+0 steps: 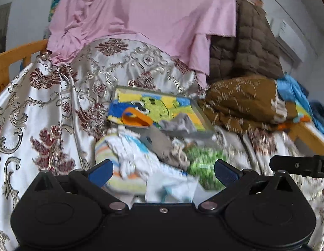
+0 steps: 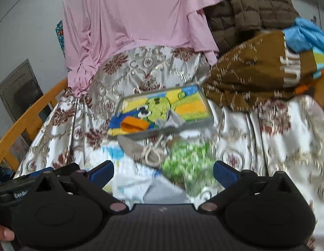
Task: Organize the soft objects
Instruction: 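Move both open tools back over the pile of items, then grasp the grey face mask with the left tool while the right tool grasps the black cloth, then carry the mask and black cloth into the tray while both tools open to release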
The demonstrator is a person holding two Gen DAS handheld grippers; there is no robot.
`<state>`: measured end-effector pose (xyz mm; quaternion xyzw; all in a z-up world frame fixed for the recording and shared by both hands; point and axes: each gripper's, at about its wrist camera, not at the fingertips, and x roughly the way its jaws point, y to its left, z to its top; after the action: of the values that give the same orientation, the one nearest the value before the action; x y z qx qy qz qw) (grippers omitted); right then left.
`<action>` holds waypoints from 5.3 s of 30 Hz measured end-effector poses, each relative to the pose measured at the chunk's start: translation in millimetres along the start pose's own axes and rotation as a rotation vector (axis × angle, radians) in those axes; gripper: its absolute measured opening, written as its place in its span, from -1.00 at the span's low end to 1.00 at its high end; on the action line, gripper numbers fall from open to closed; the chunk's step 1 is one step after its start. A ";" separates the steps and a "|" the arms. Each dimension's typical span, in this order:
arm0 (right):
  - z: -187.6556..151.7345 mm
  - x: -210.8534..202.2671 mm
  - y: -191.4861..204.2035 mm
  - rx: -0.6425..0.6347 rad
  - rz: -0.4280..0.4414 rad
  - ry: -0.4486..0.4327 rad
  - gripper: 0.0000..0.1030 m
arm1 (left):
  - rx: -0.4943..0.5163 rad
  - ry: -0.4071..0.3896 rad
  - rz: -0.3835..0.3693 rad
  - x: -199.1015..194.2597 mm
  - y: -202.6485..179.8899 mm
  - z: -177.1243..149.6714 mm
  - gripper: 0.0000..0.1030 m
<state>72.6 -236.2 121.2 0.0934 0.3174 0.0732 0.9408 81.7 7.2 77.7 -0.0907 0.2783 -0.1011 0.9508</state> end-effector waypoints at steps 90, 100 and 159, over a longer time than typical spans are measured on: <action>-141.4 114.3 -31.5 -0.410 0.088 0.036 0.06 | 1.082 0.456 -0.207 161.2 -128.3 -53.0 -0.43; -145.8 110.4 -27.4 -0.445 0.076 0.025 -0.44 | 0.976 0.465 -0.239 152.1 -121.9 -47.4 -0.73; 52.5 50.5 44.8 -0.623 0.132 -0.375 -0.98 | 0.168 0.076 -0.265 80.5 43.7 159.2 -0.86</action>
<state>141.0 -189.6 142.7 -0.1655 0.0954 0.2083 0.9592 241.4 48.2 158.5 -0.0428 0.2901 -0.2519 0.9223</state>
